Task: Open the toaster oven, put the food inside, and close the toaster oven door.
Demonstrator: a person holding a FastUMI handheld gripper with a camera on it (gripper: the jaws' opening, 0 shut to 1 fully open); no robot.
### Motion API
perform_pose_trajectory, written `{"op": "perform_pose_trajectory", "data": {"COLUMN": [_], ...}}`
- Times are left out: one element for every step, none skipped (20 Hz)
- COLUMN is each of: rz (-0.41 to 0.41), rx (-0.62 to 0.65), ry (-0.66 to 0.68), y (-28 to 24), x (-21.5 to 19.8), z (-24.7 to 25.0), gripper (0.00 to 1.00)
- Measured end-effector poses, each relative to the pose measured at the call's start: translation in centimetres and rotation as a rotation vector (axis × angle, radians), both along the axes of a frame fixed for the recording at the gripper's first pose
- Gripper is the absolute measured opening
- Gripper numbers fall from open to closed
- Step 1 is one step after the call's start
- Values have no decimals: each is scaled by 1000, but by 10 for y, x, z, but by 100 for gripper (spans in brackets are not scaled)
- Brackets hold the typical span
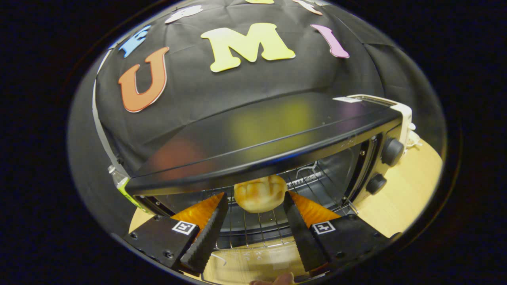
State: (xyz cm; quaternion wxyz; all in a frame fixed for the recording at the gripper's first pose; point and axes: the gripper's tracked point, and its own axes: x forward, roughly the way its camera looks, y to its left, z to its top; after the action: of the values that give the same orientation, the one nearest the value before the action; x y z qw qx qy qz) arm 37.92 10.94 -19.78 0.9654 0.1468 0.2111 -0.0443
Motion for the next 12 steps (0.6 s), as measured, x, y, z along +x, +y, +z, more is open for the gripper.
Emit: {"op": "perform_pose_trajectory", "data": {"rz": [17, 31, 40, 60, 80, 102, 117, 131, 141, 152, 159, 168], "rx": [-13, -18, -17, -12, -12, -24, -38, -42, -41, -41, -50, -67], "ry": [-5, -1, 4, 15, 25, 24, 17, 7, 4, 3, -10, -23], "y": [3, 6, 6, 10, 14, 16, 15, 14, 14, 14, 13, 11], "x": [-7, -14, -25, -36, -48, -61, -73, -86, -100, -116, -130, -142], "z": [2, 5, 4, 5, 8, 11, 17, 23, 27, 32, 40, 48], "gripper": [93, 94, 95, 96, 96, 96, 96, 96, 96, 96, 96, 96]}}
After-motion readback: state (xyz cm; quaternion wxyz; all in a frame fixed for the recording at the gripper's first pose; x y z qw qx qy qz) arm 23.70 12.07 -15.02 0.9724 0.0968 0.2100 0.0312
